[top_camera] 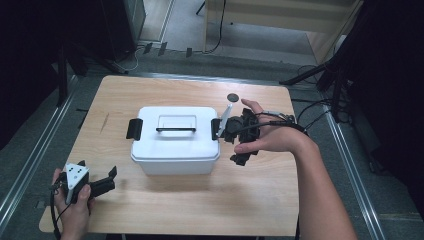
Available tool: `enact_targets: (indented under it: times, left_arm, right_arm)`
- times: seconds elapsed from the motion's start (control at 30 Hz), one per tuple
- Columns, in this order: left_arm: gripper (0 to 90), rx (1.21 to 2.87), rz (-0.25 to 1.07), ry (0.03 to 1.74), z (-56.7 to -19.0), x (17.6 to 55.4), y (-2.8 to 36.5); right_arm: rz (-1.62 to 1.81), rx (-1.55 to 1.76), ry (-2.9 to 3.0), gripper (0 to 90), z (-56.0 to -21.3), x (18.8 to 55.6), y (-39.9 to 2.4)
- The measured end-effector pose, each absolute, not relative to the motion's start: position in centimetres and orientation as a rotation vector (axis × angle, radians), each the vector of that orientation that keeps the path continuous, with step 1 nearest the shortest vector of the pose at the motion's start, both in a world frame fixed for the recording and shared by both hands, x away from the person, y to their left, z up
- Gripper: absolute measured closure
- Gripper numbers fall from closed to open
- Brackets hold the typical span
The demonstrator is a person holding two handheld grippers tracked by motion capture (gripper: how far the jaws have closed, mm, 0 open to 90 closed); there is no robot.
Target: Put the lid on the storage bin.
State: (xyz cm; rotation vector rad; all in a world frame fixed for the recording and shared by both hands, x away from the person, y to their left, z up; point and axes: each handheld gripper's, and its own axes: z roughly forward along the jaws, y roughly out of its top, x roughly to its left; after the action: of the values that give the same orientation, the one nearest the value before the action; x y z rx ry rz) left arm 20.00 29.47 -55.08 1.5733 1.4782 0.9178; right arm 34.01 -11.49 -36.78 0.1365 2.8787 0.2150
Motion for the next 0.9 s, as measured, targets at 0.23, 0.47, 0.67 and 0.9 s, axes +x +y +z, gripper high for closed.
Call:
enact_targets:
  times: [0.23,0.47,0.67,0.9]
  left_arm:
    - [0.0,1.579,0.917,1.477,-55.1,20.0,29.5]
    - [0.0,1.576,0.917,1.479,-55.1,20.0,29.5]
    - [0.0,1.578,0.917,1.479,-55.1,20.0,29.5]
    - [0.0,1.575,0.92,1.479,-55.1,20.0,29.4]
  right_arm:
    - [0.222,0.175,2.881,0.0,-37.5,33.7,-13.2]
    - [0.235,0.217,2.882,0.0,-38.6,33.4,-14.8]
    - [0.242,0.254,2.88,0.0,-39.7,32.9,-16.4]
    - [0.257,0.301,2.871,0.0,-40.8,32.4,-18.0]
